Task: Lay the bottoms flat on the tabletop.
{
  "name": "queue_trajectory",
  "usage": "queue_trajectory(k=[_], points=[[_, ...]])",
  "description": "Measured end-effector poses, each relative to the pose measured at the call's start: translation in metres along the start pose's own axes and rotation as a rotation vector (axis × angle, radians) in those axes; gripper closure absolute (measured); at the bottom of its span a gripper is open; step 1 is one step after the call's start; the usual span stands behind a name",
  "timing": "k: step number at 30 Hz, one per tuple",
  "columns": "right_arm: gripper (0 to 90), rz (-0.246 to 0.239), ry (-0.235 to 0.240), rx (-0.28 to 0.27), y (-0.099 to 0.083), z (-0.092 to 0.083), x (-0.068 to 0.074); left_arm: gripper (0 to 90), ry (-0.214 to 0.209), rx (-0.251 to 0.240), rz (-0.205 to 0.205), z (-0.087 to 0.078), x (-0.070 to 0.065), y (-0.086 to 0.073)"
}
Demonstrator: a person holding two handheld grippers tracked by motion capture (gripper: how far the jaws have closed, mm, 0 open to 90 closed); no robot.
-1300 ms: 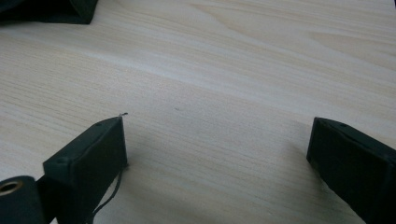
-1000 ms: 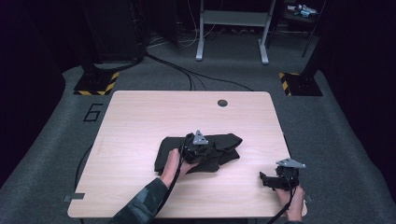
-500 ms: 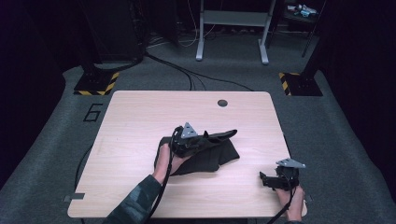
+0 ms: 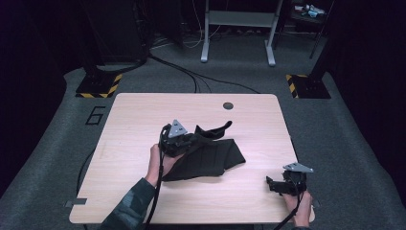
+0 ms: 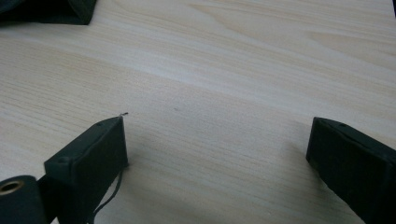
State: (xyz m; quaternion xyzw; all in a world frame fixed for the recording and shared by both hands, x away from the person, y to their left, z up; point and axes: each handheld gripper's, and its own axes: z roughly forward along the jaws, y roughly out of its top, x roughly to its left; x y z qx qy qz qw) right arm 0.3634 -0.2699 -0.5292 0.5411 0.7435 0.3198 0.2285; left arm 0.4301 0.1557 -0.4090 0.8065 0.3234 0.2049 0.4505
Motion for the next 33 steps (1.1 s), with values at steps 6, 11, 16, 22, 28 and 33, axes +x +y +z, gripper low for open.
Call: queue_trajectory(k=[6, 11, 16, 22, 28, 33], points=[[4.5, 0.001, -0.001, 0.0, 0.0, 0.0, 0.0, 75.3, 0.039, -0.044, -0.03, -0.018, 0.015, -0.005], [4.5, -0.003, -0.003, -0.001, 0.0, 0.0, 0.0, 75.3, 0.074, -0.078, -0.044, -0.034, 0.024, -0.01], [4.5, 0.004, -0.005, 0.001, 0.0, 0.0, 0.0, 75.2, 0.112, -0.11, -0.065, -0.049, 0.032, -0.019], [4.5, 0.004, -0.006, 0.001, 0.0, 0.0, 0.0, 75.1, 0.16, -0.141, -0.096, -0.069, 0.044, -0.031], [4.4, 0.008, -0.01, 0.002, 0.001, 0.0, 0.0, 74.8, 0.229, -0.189, -0.137, -0.086, 0.053, -0.048], [4.4, 0.01, -0.01, 0.003, 0.001, 0.0, 0.0, 74.7, 0.265, -0.18, -0.183, -0.1, 0.065, -0.063]])
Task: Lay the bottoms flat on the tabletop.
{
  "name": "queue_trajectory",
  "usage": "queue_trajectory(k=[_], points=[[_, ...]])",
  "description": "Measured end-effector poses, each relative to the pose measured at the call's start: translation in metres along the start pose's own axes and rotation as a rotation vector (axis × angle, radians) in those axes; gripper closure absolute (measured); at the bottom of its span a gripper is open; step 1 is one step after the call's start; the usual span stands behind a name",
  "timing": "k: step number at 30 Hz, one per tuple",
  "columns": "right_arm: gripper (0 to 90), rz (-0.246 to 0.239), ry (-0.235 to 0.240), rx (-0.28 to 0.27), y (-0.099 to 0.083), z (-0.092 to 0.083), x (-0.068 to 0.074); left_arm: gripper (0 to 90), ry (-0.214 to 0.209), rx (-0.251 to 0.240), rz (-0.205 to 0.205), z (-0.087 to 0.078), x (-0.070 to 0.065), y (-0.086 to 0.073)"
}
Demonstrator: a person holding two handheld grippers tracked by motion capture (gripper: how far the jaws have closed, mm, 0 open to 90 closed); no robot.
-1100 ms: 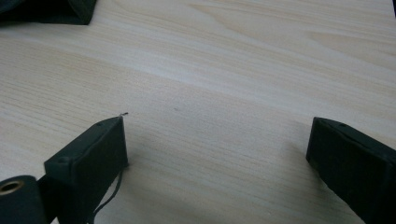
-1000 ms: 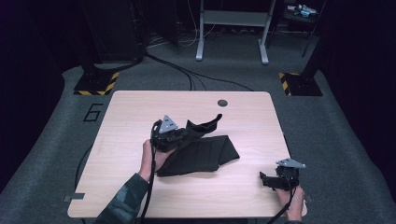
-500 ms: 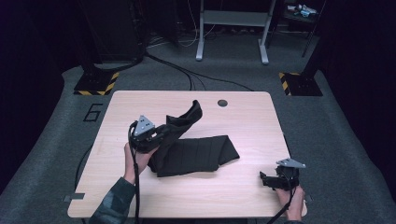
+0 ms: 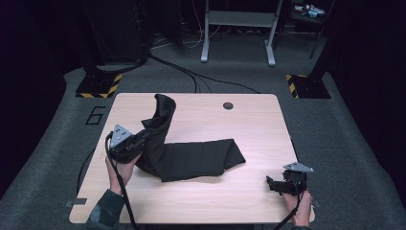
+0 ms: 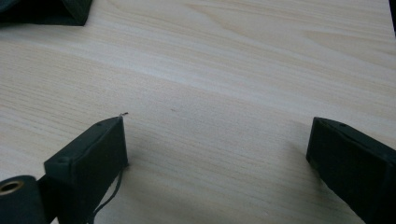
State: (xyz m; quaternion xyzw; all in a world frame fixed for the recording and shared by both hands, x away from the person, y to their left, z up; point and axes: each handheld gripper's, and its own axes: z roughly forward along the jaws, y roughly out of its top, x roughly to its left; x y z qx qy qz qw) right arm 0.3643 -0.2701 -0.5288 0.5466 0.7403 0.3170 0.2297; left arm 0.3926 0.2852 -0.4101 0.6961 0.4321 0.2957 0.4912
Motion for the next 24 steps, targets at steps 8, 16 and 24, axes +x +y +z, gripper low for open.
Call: queue_trajectory(k=[8, 16, 24], points=[[4.4, 0.008, -0.003, 0.005, 0.0, 0.0, 0.0, 74.4, 0.048, 0.019, -0.044, -0.012, 0.02, -0.013], [4.5, 0.009, -0.006, 0.008, 0.001, 0.0, 0.0, 55.7, 0.158, 0.04, -0.111, -0.034, 0.039, -0.037], [4.8, 0.056, 0.023, -0.008, 0.01, -0.002, 0.011, 26.0, 0.258, 0.041, -0.149, -0.07, 0.059, -0.059]])
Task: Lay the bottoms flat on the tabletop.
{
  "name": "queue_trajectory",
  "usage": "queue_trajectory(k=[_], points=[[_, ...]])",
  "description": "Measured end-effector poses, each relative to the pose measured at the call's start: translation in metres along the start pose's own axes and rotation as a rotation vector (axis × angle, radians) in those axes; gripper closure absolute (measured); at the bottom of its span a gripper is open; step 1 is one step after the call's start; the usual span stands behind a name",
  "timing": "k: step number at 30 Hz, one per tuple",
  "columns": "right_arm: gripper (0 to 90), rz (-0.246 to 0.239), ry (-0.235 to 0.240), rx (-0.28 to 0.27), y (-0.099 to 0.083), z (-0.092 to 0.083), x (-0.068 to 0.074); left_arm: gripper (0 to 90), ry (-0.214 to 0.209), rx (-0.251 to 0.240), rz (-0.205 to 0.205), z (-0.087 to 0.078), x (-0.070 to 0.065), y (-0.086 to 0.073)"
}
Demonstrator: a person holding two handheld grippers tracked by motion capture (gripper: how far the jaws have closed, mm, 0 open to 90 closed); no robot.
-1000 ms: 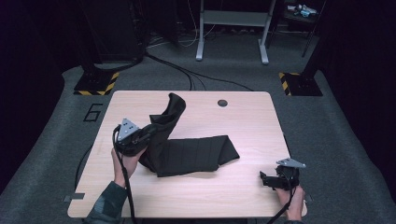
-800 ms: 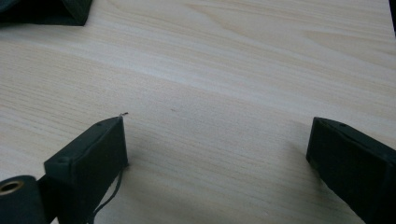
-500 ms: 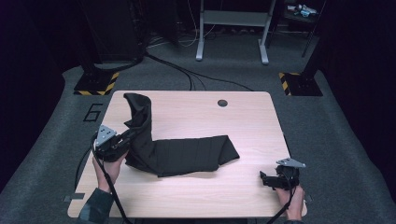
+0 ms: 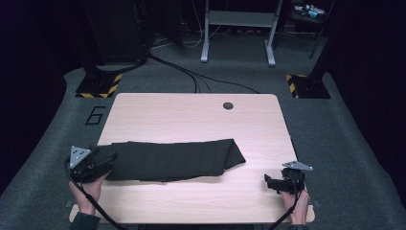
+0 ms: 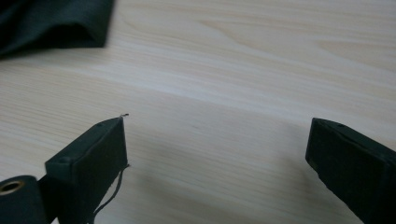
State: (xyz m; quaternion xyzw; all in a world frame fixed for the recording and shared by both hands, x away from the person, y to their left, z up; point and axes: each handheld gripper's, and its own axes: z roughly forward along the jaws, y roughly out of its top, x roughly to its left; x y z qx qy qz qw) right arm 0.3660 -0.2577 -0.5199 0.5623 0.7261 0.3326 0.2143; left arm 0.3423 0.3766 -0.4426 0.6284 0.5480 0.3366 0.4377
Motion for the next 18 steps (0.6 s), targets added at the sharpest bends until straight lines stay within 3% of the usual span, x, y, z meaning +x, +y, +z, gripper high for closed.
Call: queue_trajectory(k=[5, 9, 12, 15, 18], points=[[5.0, -0.042, 0.098, -0.016, 0.023, 0.005, 0.031, 20.8, -0.016, 0.045, -0.007, 0.012, 0.008, 0.003], [5.2, -0.09, 0.145, -0.039, 0.044, 0.011, 0.058, 18.0, -0.024, 0.133, 0.028, 0.031, 0.01, 0.003], [5.6, -0.11, 0.192, -0.063, 0.061, 0.017, 0.079, 16.1, -0.022, 0.179, 0.033, 0.043, 0.015, -0.002], [6.6, -0.145, 0.216, -0.077, 0.076, 0.027, 0.099, 15.6, -0.027, 0.222, 0.012, 0.056, 0.021, -0.01], [7.4, -0.167, 0.254, -0.054, 0.087, 0.043, 0.118, 15.6, -0.027, 0.25, -0.004, 0.065, 0.026, -0.018]])
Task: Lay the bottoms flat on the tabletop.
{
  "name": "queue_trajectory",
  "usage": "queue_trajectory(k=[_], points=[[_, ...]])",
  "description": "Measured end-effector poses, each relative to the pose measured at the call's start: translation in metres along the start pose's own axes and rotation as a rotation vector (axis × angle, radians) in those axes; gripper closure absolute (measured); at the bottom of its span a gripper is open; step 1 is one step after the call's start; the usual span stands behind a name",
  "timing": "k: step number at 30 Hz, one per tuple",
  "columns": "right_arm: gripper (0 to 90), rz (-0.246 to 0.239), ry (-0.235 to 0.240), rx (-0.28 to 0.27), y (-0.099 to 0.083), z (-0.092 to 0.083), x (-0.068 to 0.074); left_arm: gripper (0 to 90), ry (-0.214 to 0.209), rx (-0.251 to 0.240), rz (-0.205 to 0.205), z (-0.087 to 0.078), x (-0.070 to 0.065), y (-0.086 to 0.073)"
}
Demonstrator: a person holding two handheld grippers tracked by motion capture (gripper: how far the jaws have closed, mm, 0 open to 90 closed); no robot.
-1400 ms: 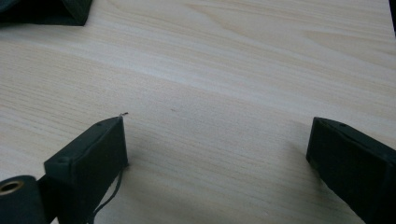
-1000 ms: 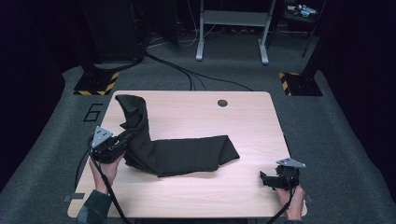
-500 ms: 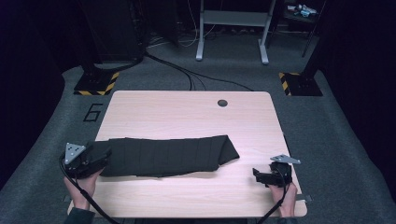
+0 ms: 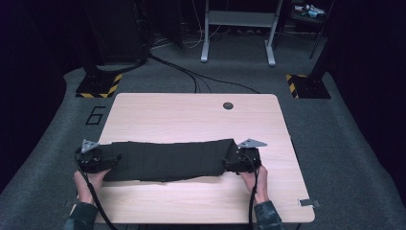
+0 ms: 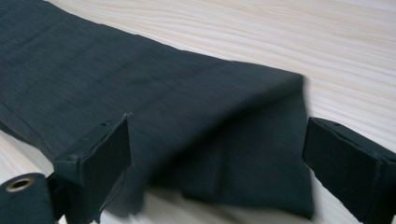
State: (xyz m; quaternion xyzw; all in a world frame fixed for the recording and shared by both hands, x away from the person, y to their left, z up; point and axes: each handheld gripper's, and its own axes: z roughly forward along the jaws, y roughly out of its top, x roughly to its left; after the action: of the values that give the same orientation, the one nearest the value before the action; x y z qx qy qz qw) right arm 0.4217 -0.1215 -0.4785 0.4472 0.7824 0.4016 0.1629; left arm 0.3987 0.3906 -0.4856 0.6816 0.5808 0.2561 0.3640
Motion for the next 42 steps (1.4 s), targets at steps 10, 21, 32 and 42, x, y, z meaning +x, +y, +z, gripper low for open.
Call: queue_trajectory(k=[10, 21, 32, 42], points=[[14.6, 0.012, -0.009, 0.143, -0.002, 0.049, 0.014, 16.5, -0.016, 0.115, 0.02, 0.025, -0.002, -0.017], [17.4, 0.008, -0.047, 0.146, -0.016, 0.041, 0.0, 18.5, -0.033, 0.109, 0.027, 0.032, -0.02, -0.02], [17.9, 0.029, -0.076, 0.137, -0.036, 0.014, -0.021, 18.4, -0.108, 0.103, 0.066, 0.038, -0.048, -0.02], [18.0, 0.053, -0.103, 0.131, -0.05, -0.005, -0.039, 18.5, -0.134, 0.105, 0.1, 0.039, -0.074, -0.021]])
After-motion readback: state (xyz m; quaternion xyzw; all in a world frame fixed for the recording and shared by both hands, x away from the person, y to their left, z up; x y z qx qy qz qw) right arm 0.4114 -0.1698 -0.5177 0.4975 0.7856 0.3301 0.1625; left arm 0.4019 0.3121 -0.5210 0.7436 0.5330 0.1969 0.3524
